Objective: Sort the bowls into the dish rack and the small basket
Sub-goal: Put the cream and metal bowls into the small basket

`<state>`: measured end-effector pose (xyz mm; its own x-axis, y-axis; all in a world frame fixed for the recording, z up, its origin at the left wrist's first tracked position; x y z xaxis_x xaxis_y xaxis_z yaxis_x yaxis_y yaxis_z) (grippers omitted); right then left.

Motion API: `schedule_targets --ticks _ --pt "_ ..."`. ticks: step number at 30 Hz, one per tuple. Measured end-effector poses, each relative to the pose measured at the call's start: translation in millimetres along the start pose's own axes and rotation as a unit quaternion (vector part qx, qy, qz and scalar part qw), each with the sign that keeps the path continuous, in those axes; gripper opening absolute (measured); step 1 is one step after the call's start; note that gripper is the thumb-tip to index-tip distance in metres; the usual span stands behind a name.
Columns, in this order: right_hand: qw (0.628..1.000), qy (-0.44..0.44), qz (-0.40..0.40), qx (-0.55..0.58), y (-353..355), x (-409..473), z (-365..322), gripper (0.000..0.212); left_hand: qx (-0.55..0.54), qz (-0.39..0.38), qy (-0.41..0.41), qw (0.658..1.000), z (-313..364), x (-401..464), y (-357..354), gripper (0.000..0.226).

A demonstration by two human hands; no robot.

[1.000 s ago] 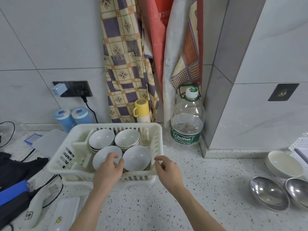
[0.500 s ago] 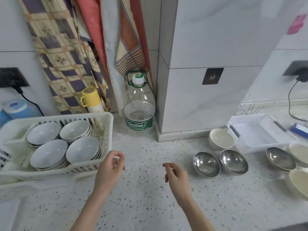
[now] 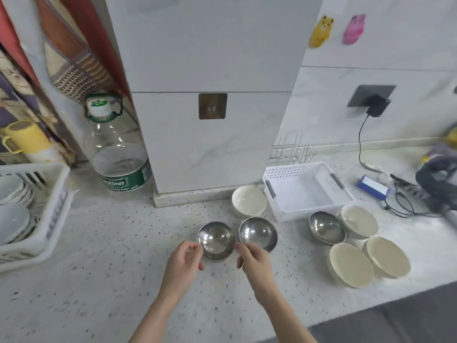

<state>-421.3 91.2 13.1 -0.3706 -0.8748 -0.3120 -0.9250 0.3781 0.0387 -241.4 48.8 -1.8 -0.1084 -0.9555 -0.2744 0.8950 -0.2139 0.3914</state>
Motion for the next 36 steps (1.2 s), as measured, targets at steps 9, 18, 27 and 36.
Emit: schedule_targets --ticks 9,18,27,36 --pt "0.987 -0.053 0.136 0.071 114.6 -1.7 11.7 0.02 -0.003 -0.119 0.018 0.993 21.4 -31.2 -111.9 0.015" --pt "0.945 -0.108 0.281 0.128 188.4 -30.1 48.2 0.018 0.017 -0.162 0.052 0.985 14.2 -38.8 -149.2 0.016" --pt "0.877 -0.17 0.391 0.223 276.7 -16.1 61.8 0.024 0.051 -0.212 0.077 0.973 37.9 -51.7 -222.1 0.018" --pt "0.921 -0.18 0.33 0.104 380.6 36.2 67.7 0.056 -0.002 -0.19 0.184 0.964 73.7 -41.9 -323.4 0.047"
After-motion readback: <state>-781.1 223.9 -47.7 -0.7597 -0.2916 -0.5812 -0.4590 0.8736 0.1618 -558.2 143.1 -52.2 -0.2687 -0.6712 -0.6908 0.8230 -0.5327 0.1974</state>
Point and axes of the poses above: each hand's wrist, its own x-axis towards the middle knuckle, its own y-axis out of the back of the hand, z = x × y, the point moved 2 cm from there along x, towards the middle knuckle, and after that the axes turned 8 degrees about x, right-handed, at the moved point
